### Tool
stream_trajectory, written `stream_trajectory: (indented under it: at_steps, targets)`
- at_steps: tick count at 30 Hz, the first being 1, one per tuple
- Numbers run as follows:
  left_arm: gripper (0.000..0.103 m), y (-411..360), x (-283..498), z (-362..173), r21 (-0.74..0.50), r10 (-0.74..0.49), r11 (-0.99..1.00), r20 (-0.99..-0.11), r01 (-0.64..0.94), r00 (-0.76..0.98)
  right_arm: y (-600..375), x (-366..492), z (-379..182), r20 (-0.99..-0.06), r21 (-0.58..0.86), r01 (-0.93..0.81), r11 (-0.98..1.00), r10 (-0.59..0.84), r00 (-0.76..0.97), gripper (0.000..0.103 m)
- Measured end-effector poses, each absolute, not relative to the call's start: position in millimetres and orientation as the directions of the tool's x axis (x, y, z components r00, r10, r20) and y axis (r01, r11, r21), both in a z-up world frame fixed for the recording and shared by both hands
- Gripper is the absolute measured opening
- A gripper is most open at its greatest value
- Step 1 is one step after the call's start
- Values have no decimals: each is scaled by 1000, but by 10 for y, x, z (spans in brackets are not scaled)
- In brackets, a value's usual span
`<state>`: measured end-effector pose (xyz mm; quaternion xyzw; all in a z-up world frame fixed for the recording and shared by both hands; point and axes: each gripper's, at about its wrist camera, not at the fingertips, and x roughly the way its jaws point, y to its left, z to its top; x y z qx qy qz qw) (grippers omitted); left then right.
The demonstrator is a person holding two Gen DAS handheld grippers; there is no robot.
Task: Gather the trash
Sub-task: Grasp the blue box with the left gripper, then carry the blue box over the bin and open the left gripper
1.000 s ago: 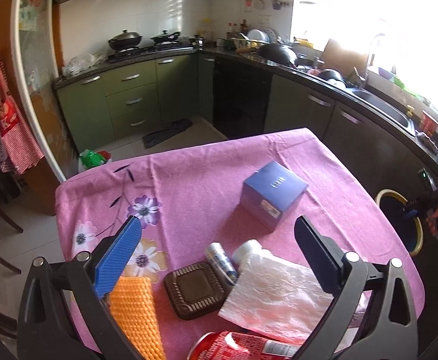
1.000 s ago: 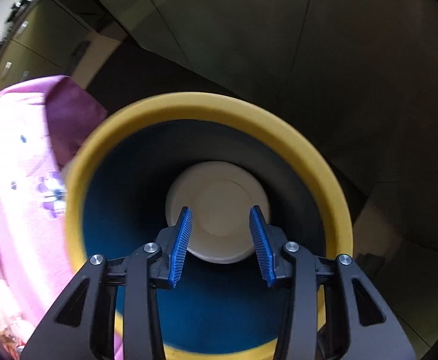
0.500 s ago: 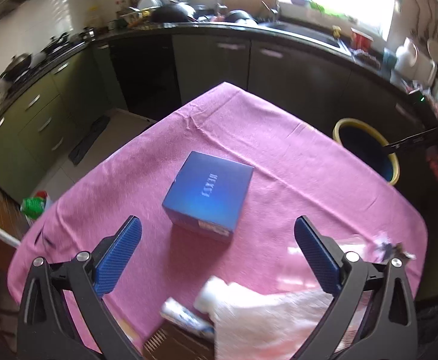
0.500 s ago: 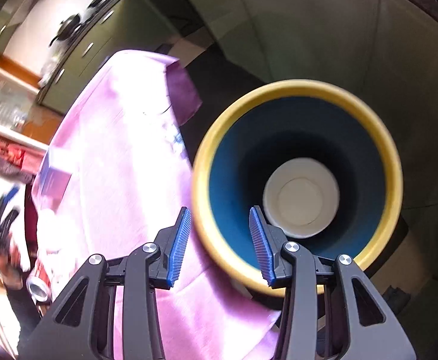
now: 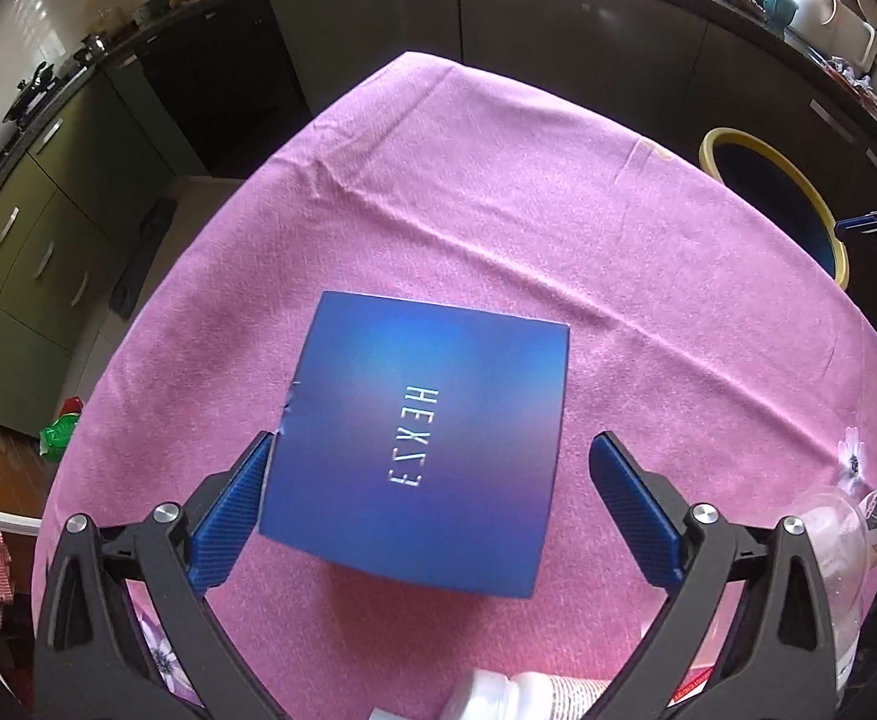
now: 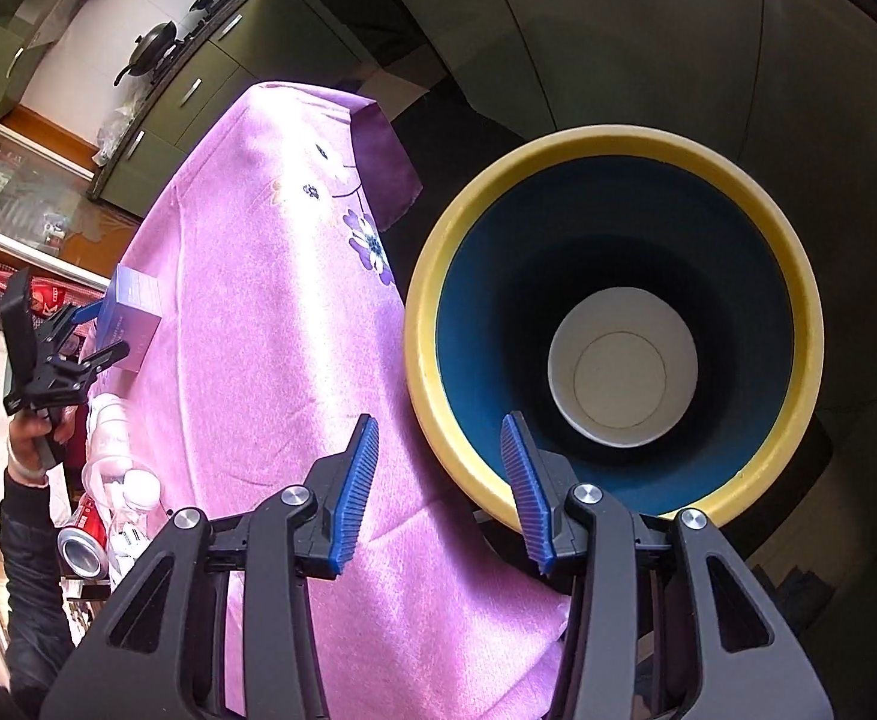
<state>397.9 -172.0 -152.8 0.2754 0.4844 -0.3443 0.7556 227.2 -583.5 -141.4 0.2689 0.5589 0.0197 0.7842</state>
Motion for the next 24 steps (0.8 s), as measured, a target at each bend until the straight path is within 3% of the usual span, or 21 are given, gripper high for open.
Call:
stream_trajectory:
  at_steps: [2, 4, 5, 13, 24]
  targets:
    - [97, -1717, 3985, -1540, 79, -267, 615, -916, 785, 301, -5839, 2267, -1437, -866, 446, 270, 853, 335, 372, 43]
    - [89, -1701, 4002, -1532, 74, -277, 627, -909, 775, 311, -5859, 2241, -1460, -864, 450, 271, 851, 339, 371, 43]
    - [80, -1689, 4019, -1527, 71, -276, 636, -909, 769, 313, -5856, 2241, -1468, -864, 451, 269, 851, 341, 371, 43]
    - [76, -1614, 3950, -1392, 79, -282, 665, -894, 743, 348, -5807, 2193, -1467, -850, 472, 251, 845, 360, 384, 43]
    - [76, -2157, 3386, -543, 76, -388, 614, -838, 786, 384, -6054, 1722, -1267, -813, 489, 254, 834, 331, 479, 43]
